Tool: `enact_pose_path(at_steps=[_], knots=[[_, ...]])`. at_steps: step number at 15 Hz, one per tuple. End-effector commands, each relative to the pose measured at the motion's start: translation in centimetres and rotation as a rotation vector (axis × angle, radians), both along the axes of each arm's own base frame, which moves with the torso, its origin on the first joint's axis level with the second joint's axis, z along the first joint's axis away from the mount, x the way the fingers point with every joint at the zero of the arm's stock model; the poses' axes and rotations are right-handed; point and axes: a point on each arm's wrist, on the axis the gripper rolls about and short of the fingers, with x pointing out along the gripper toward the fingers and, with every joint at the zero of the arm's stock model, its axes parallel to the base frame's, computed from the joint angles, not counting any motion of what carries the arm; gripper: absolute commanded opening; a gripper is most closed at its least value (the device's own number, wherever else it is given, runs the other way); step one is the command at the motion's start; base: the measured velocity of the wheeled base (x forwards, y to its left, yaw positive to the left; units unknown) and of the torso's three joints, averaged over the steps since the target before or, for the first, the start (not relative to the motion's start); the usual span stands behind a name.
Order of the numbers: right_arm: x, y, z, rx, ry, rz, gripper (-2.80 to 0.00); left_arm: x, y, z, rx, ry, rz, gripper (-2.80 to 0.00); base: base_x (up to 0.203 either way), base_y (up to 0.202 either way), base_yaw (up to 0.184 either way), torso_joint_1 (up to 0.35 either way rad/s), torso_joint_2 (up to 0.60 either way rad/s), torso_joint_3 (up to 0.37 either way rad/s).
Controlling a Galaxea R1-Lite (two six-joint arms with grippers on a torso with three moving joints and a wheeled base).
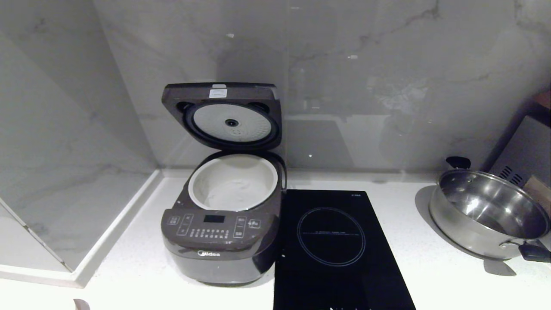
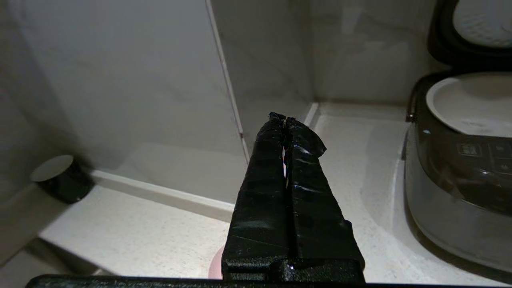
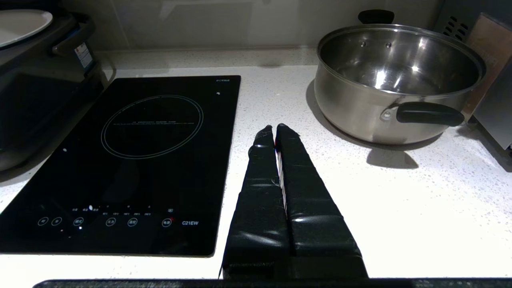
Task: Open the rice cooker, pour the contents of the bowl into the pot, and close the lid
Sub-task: Turn on the tap
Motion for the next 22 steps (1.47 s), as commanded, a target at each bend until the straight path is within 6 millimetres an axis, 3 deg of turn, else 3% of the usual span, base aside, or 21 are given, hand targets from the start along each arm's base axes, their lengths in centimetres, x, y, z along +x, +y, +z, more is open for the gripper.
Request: enact_pose_path(at_steps=[1,3,5,7,9,12,22], knots=[[0.0,0.0,0.0,0.001,0.0,0.0,-2.8,-0.1,-0.2,0.1,0.009,-0.003,-0.092,-2.8,0.0,0.0,0.0,0.0,0.0,0.0],[0.0,0.0,0.0,0.001,-0.001,0.0,-2.8,-0.6,-0.1,-0.4,0.013,0.005,-0.229,-2.8,0.0,0.0,0.0,0.0,0.0,0.0],[0.0,0.0,0.0,0.001,-0.001,-0.001,-2.8,-1.4,-0.1,-2.0,0.019,-0.01,-0.237,-2.8,0.0,0.0,0.0,0.0,0.0,0.0],[0.0,0.0,0.0,0.001,-0.001,-0.002,-2.8,-2.0,-0.2,-5.3,0.017,0.002,-0.244,-2.8,0.0,0.0,0.0,0.0,0.0,0.0],[0.0,0.0,0.0,0.001,-0.001,0.0,-2.8,-1.1,-0.2,-8.7,-0.029,0.108,-0.235,-2.8,0.0,0.0,0.0,0.0,0.0,0.0],[0.0,0.0,0.0,0.001,0.0,0.0,-2.8,-0.8,-0.3,-9.8,-0.101,0.147,-0.303,-2.8,0.0,0.0,0.0,0.0,0.0,0.0],[0.0,0.0,0.0,-0.004,-0.001,0.0,-2.8,-0.8,-0.4,-9.9,-0.112,0.172,-0.335,-2.8,0.0,0.0,0.0,0.0,0.0,0.0]])
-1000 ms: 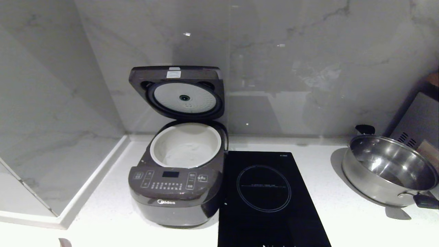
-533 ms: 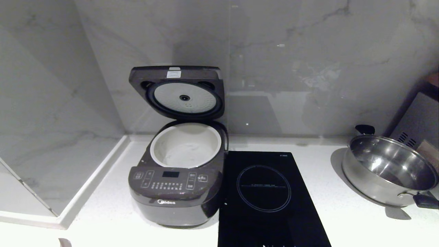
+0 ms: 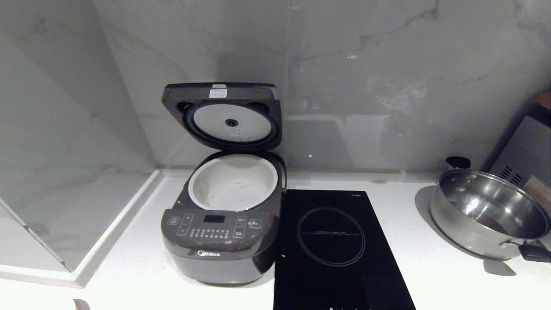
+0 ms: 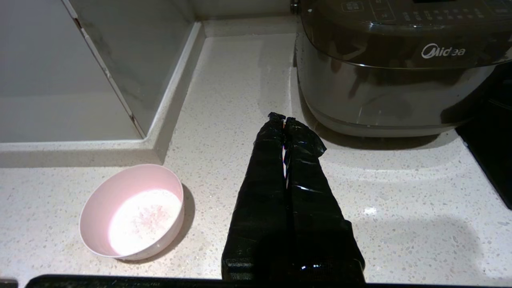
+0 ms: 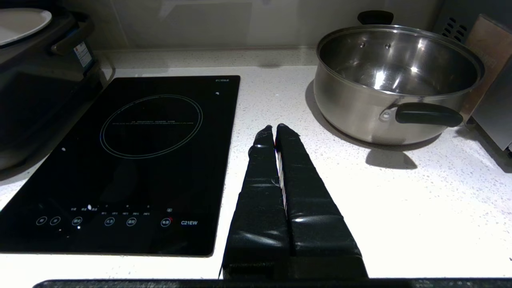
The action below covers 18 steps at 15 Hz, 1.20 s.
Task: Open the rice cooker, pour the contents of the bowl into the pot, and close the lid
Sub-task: Turn on the tap
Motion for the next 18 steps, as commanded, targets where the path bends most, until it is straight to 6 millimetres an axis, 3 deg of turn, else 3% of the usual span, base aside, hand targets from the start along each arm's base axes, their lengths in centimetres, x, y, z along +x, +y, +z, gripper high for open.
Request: enact_pose_path(at_steps=[1,10,18], knots=[[0.0,0.0,0.0,0.0,-0.001,0.001,-2.8,0.0,0.0,-0.01,0.0,0.001,0.0,-2.8,0.0,0.0,0.0,0.0,0.0,0.0],[0.0,0.0,0.0,0.0,-0.001,0.001,-2.8,-0.01,0.01,0.04,-0.03,-0.002,0.008,-2.8,-0.182,0.0,0.0,0.005,0.0,0.002],[0.0,0.0,0.0,0.0,-0.001,0.001,-2.8,-0.02,0.02,0.04,-0.03,0.001,0.013,-2.8,-0.009,0.0,-0.002,-0.001,0.0,0.0]])
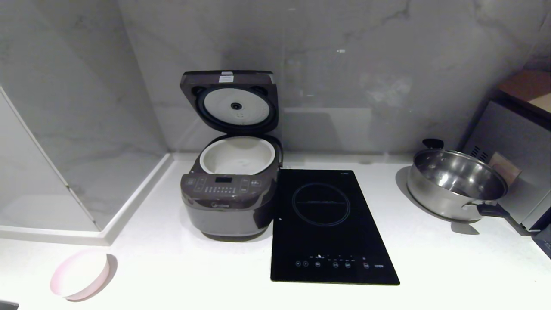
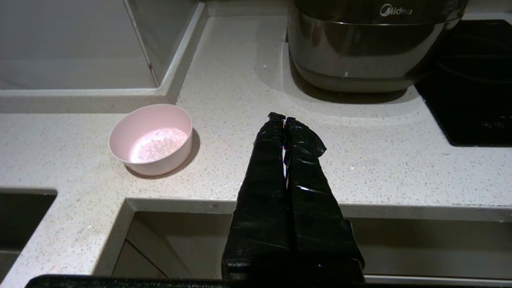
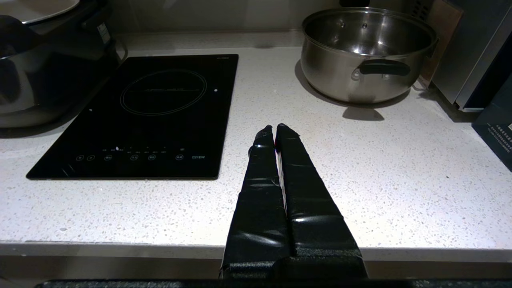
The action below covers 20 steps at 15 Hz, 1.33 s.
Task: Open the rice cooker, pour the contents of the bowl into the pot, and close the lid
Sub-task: Turn on the tap
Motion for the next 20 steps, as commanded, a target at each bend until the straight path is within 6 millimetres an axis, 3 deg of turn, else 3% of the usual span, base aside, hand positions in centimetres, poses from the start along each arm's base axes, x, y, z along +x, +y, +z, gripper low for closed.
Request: enact_pose_path(at_steps=[1,7,20], knots=[[0.0,0.0,0.0,0.0,0.0,0.0,-2.8,0.0,0.0,-0.01,0.001,0.001,0.0,-2.8,0.0,0.0,0.0,0.0,0.0,0.0],[0.0,0.0,0.0,0.0,0.0,-0.001,-2.8,0.01,-0.01,0.0,0.001,0.0,-0.003,-2.8,0.0,-0.002,0.018,0.0,0.0,0.0],[0.0,0.0,0.0,0.0,0.0,-0.001,-2.8,0.0,0.0,0.01,0.001,0.0,0.001,-2.8,-0.001,-0.008,0.177,0.003,0.0,0.001]])
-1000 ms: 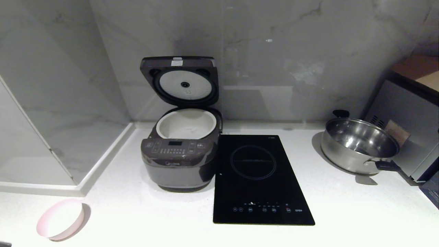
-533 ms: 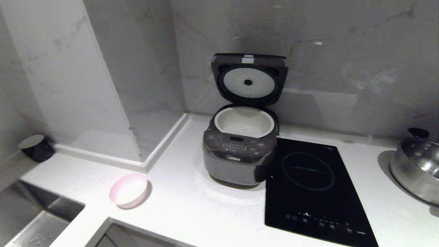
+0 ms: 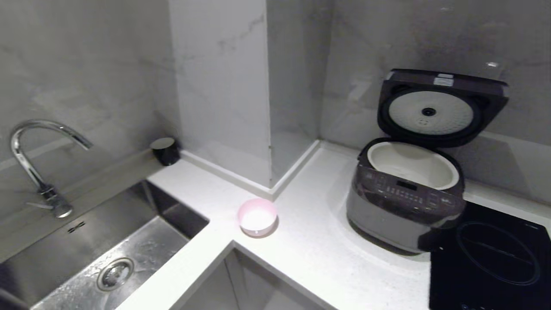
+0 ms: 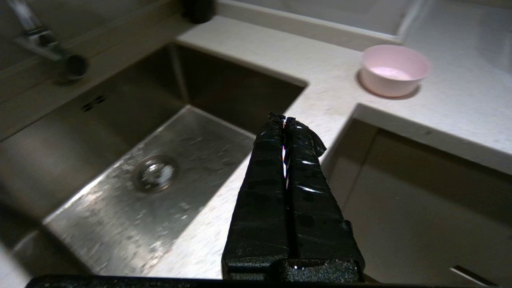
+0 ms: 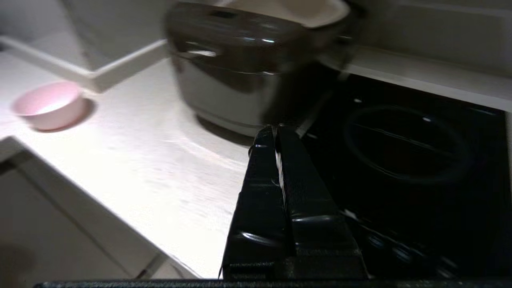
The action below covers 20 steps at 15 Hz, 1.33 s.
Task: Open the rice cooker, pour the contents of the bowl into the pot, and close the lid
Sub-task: Turn on the tap
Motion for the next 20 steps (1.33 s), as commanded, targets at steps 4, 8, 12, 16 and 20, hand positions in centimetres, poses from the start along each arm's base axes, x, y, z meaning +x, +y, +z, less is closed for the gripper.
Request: enact_pose_path(at_steps=[4,8,12,16,20], knots=[[0.0,0.0,0.0,0.0,0.0,0.0,-2.8,0.0,0.0,0.0,0.0,0.0,0.0,-2.8,0.0,-0.008,0.174,0.002,0.0,0.002],[0.0,0.0,0.0,0.0,0.0,0.0,-2.8,0.0,0.0,0.0,0.0,0.0,-0.006,-2.8,0.001,-0.007,0.158,0.005,0.0,0.001],[0.0,0.0,0.0,0.0,0.0,0.0,-2.8,0.0,0.0,0.0,0.0,0.0,-0.004,-2.8,0.0,0.001,0.017,0.002,0.0,0.0],[0.0,0.0,0.0,-0.002,0.0,0.0,-2.8,0.1,0.0,0.1,0.0,0.017,0.002,-2.8,0.0,0.0,0.0,0.0,0.0,0.0],[0.0,0.0,0.0,-0.003,0.0,0.0,-2.8,1.8,0.0,4.1,-0.037,0.119,0.005,-2.8,0.0,0.0,0.0,0.0,0.0,0.0]])
